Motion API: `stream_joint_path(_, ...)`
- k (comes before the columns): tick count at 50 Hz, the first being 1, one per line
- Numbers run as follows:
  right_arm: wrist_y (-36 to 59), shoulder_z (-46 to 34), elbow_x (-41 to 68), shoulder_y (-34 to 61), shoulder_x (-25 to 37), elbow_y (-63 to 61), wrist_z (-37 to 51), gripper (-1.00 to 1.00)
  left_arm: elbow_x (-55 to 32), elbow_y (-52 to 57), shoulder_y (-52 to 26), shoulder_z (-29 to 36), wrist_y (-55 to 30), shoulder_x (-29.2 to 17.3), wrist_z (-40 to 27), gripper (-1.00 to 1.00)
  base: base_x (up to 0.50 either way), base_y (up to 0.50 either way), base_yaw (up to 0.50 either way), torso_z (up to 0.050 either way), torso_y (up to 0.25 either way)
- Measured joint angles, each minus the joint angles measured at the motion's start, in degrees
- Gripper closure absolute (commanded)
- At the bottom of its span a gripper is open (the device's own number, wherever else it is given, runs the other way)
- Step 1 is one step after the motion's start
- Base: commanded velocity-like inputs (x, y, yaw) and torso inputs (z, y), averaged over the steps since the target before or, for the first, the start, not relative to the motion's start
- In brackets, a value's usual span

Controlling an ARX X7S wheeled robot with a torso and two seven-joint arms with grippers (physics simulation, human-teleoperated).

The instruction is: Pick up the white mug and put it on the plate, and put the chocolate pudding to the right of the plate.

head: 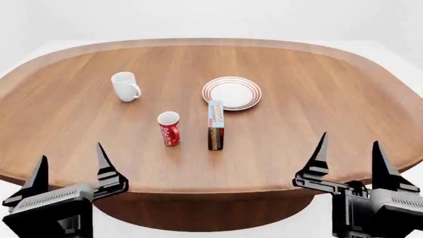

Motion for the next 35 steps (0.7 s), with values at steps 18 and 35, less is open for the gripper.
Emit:
stream_joint_path(18, -10.38, 7.36, 2.51, -1.52, 1.40, -10.86, 3.68, -1.00, -0.89, 11.95, 3.86, -9.05, 7.63, -1.62, -6.33, -1.00, 0.00, 0.00, 0.00, 0.000, 0.000)
stream_joint_path(35, -17.53, 7.97, 2.52, -2.83, 1.98, -12.93, 3.80, -1.00, -2.28, 15.01, 6.28, -12.80, 12.07, -2.22, -9.07, -1.00, 0.26, 0.00, 0.00, 0.000, 0.000)
